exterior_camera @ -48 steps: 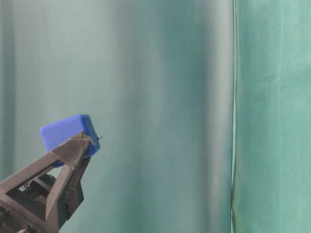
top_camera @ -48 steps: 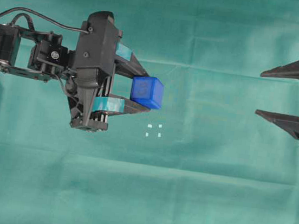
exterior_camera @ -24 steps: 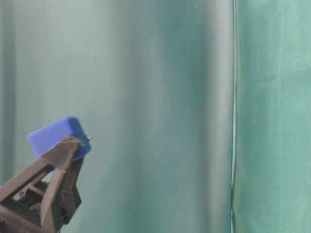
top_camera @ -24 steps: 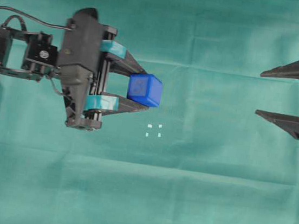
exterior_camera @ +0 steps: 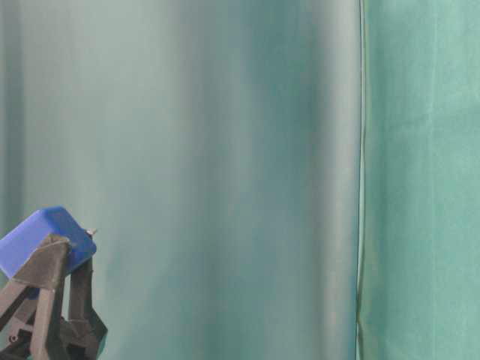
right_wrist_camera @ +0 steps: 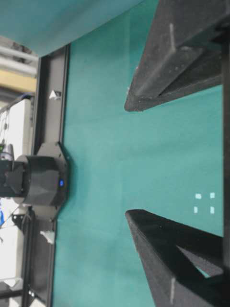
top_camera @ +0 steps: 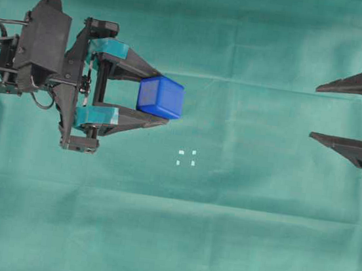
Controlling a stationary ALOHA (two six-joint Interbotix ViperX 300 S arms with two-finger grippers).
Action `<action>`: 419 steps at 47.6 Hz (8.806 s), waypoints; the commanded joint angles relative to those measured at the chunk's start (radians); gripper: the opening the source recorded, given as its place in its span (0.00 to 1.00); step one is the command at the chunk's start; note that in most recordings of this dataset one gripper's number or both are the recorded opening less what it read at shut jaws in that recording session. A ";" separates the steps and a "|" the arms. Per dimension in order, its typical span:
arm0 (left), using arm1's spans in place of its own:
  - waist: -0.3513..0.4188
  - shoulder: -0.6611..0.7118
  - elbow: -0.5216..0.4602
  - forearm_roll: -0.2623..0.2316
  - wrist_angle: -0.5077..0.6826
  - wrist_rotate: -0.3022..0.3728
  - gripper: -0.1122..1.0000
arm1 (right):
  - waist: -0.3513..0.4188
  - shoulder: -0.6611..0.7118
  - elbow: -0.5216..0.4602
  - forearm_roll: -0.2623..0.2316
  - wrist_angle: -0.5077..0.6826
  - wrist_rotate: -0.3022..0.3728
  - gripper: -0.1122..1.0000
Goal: Handover the blue block to the right arm after grasping it with the left arm, then place it in the designated position.
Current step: 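Raise and rotate the cube, presenting it toward the right arm, then move the open right gripper to the cube held by the left gripper, then close the right gripper on the cube and open the left gripper, then pull the cube away to the right with the right gripper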
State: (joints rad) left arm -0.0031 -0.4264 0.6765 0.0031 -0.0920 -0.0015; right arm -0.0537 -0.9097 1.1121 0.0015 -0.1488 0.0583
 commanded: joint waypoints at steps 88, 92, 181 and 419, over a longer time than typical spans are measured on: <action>0.011 -0.012 -0.011 0.000 0.008 -0.003 0.52 | 0.000 0.028 -0.126 -0.710 -0.032 -0.457 0.92; 0.011 -0.012 -0.011 0.000 0.008 -0.003 0.52 | 0.000 0.029 -0.126 -0.710 -0.040 -0.457 0.92; 0.011 -0.012 -0.011 0.000 0.012 -0.005 0.52 | -0.002 0.169 -0.201 -0.738 -0.087 -0.465 0.92; -0.006 -0.120 0.032 0.002 0.144 0.005 1.00 | 0.049 0.506 -0.541 -0.614 0.147 0.592 0.59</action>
State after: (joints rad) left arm -0.0077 -0.5415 0.7256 0.0031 0.0552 0.0015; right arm -0.0092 -0.3850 0.5844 -0.6167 -0.0031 0.6473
